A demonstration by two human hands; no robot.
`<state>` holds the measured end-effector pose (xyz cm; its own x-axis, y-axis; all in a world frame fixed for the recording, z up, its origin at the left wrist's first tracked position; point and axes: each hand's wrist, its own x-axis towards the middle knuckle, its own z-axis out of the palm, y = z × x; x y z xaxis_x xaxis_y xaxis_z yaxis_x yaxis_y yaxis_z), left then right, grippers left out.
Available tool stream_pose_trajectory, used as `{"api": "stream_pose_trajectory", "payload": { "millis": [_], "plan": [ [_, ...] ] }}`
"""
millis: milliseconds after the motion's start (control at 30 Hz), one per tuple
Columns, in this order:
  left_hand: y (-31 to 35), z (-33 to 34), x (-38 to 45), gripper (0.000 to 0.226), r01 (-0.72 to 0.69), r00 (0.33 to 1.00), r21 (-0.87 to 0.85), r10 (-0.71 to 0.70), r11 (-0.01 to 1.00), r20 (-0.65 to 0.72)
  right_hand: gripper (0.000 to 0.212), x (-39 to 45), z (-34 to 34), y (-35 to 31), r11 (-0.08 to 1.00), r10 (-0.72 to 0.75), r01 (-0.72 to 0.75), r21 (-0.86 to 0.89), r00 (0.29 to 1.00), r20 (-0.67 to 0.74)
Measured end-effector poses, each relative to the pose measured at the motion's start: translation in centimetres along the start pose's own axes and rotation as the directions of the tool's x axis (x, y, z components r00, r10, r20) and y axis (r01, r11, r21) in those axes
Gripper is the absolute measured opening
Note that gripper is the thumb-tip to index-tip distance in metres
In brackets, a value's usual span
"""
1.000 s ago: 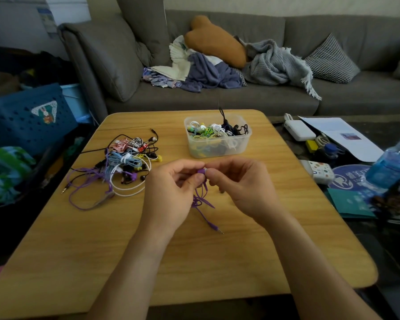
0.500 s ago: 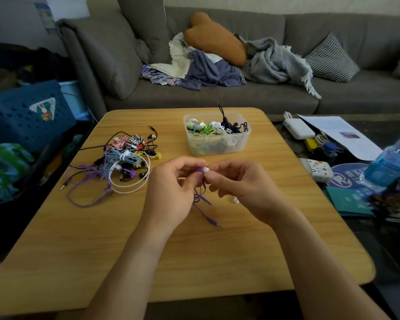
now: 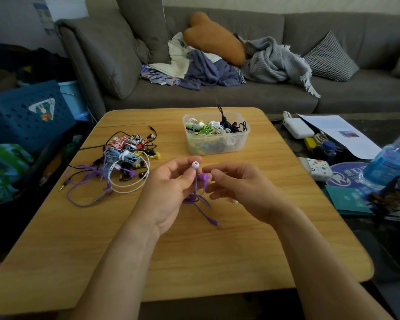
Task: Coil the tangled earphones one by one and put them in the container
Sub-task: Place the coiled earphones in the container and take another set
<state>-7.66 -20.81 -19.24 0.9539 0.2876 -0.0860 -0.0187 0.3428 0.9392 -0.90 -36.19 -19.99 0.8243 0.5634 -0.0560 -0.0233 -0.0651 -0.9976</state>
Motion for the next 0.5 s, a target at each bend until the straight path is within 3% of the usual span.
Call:
{"api": "stream_pose_trajectory", "payload": {
  "millis": [133,267,400,500],
  "plan": [
    [0.06,-0.19,0.19,0.02,0.089,0.996,-0.076,-0.089,0.993,-0.002,0.018,0.06,-0.04,-0.03,0.995,0.061,-0.062,0.082,0.998,0.018],
    [0.0,-0.03,0.07,0.015,0.139,0.99,-0.013,-0.139,0.99,-0.025,0.012,-0.12,-0.13,-0.16,0.997,0.071,-0.072,0.009,0.997,0.023],
    [0.2,0.02,0.06,0.015,0.13,0.989,0.027,-0.127,0.991,-0.071,0.015,-0.2,-0.23,-0.38,0.998,0.049,-0.048,0.033,0.998,-0.041],
    [0.27,-0.19,0.22,0.02,0.117,0.99,0.047,-0.112,0.992,-0.088,0.014,-0.17,-0.34,-0.32,0.988,0.033,-0.021,0.154,0.997,-0.075]
  ]
}}
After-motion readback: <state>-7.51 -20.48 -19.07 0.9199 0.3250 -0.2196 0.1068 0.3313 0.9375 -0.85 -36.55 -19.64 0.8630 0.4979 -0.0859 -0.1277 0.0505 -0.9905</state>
